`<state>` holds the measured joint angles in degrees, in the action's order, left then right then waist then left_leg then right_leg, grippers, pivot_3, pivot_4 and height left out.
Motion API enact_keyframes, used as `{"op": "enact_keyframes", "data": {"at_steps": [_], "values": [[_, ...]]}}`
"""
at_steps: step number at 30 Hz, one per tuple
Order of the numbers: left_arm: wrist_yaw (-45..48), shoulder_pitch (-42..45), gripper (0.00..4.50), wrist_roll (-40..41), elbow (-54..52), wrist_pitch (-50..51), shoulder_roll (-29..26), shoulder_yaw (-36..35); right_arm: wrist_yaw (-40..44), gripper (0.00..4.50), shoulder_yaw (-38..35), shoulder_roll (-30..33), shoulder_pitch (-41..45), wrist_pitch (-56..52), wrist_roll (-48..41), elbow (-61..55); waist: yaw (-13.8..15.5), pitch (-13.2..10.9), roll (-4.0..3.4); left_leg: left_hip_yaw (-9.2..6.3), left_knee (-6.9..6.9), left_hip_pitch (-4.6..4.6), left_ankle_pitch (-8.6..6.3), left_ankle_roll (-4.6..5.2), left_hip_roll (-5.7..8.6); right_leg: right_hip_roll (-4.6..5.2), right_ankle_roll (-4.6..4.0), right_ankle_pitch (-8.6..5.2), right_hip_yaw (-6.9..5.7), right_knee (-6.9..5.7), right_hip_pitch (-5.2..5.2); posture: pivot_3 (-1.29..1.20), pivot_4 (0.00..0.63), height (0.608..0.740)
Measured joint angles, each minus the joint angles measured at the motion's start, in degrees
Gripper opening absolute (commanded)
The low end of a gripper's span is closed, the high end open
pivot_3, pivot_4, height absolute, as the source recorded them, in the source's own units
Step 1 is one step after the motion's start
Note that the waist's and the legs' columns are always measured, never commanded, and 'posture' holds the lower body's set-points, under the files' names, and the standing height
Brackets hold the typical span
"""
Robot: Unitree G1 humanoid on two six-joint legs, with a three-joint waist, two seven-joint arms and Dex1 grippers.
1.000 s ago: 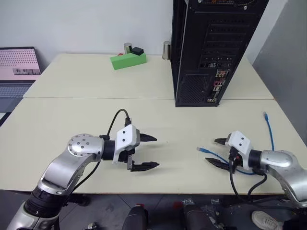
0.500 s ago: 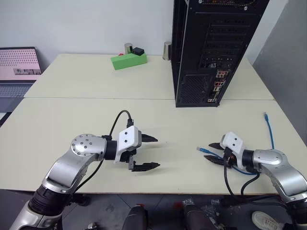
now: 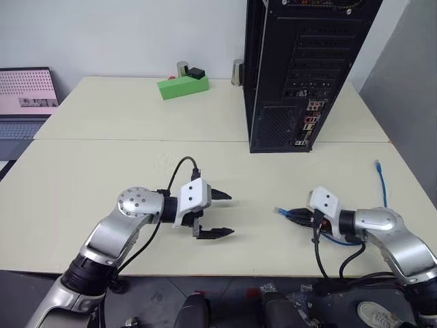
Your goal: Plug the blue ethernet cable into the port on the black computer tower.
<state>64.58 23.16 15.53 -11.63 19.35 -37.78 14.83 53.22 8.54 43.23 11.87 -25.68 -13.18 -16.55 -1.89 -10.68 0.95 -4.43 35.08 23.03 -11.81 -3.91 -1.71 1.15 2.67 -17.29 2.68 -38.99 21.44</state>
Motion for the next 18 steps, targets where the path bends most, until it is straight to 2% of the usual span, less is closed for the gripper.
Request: {"op": "enact_keyframes", "data": {"at_steps": [7, 14, 18], "values": [[0.18, 3.73, 4.50, -2.95, 4.54, -2.25, 4.72, 4.51, 0.56, 0.02, 4.12, -2.21, 3.39, -6.52, -2.66, -6.18, 0.02, 0.00, 0.00, -0.02, 0.00, 0.00, 0.00, 0.00, 0.01, 0.00, 0.00, 0.00, -0.02, 0.00, 0.00, 0.00, 0.150, 0.740], [1.43, 5.67, 4.50, -5.25, 8.05, -5.82, 6.64, 6.24, 0.51, 0.01, 7.28, -3.39, 5.18, -8.71, -2.62, -7.07, -0.01, 0.00, 0.00, -0.02, 0.00, 0.00, 0.00, 0.00, 0.01, 0.00, 0.00, 0.00, -0.02, 0.00, 0.01, 0.00, 0.150, 0.740], [1.98, 5.78, 3.76, -6.03, 9.85, -8.08, 6.98, 6.24, 0.45, 0.01, 7.55, -3.69, 5.51, -9.48, -2.63, -7.26, 0.03, 0.00, 0.00, -0.02, 0.00, 0.00, 0.00, 0.00, 0.01, 0.00, 0.00, 0.00, -0.02, 0.00, 0.01, 0.00, 0.150, 0.740]]}}
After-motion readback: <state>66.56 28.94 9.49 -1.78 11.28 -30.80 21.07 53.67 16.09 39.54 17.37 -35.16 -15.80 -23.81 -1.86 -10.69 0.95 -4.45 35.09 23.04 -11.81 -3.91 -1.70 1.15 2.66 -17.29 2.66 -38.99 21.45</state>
